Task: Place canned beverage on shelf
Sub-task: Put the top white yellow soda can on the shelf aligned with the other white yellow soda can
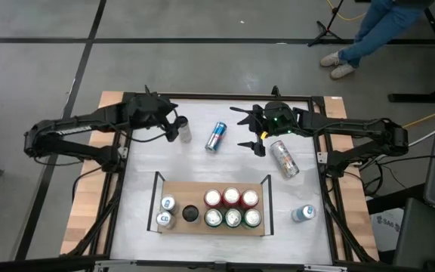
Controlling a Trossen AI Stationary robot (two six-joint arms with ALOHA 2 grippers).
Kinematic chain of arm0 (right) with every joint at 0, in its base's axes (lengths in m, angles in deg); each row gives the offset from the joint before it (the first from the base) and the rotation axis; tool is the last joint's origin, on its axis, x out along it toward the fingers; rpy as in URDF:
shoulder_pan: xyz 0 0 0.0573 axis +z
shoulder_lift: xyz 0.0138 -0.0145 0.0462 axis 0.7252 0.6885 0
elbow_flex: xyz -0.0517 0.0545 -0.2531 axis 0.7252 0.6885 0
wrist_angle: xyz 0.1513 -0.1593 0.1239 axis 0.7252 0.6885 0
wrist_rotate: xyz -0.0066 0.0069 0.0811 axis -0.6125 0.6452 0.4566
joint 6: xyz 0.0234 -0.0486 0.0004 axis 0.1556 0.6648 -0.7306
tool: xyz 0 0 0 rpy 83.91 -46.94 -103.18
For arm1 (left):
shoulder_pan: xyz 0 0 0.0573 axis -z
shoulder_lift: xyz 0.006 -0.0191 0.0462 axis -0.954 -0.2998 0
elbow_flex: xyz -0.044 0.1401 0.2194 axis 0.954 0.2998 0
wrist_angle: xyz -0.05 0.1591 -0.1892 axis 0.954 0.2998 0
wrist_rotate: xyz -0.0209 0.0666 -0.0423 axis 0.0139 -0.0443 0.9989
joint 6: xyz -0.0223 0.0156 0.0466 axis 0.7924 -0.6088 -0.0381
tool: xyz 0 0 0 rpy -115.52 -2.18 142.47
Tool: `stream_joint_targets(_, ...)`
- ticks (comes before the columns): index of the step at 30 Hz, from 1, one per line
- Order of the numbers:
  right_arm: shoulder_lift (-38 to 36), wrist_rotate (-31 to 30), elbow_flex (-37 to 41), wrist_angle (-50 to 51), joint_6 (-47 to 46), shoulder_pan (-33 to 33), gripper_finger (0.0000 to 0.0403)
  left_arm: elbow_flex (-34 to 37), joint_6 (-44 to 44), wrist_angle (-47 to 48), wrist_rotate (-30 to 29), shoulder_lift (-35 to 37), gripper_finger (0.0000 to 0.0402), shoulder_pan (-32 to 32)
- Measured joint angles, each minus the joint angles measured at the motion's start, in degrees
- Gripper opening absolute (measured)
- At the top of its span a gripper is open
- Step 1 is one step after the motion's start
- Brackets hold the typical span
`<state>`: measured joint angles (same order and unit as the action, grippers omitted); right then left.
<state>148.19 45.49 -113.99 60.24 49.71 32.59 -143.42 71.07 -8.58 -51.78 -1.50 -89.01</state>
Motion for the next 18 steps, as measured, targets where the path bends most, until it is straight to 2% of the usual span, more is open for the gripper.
stream_joint_targets(18, 0.0, 0.02, 0.0, 0.12, 0.0, -0.01, 0.0372, 0.0, -0.77, 3.74, 6.16, -10.34, 0.0334, -8.79)
